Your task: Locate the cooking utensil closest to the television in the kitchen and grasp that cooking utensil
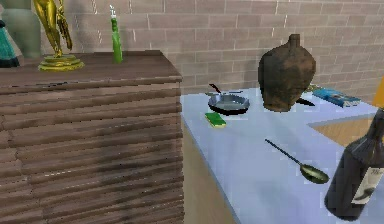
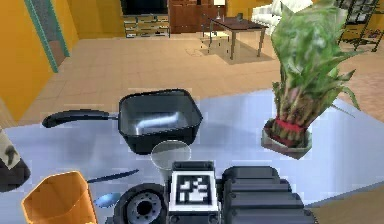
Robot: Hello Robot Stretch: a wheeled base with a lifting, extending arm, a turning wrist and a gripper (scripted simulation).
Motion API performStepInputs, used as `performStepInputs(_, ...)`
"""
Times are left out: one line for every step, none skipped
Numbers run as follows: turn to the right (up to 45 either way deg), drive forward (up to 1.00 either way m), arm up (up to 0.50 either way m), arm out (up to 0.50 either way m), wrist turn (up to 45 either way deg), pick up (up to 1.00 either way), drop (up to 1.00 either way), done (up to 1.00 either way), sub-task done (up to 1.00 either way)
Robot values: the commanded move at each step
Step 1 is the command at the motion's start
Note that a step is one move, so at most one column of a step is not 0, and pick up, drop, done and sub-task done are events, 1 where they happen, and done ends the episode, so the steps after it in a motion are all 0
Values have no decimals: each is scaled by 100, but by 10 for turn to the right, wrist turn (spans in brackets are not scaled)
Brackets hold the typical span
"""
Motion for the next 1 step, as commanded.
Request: performStepInputs(0, 0, 0, 22, 0, 0, 0, 0, 0)
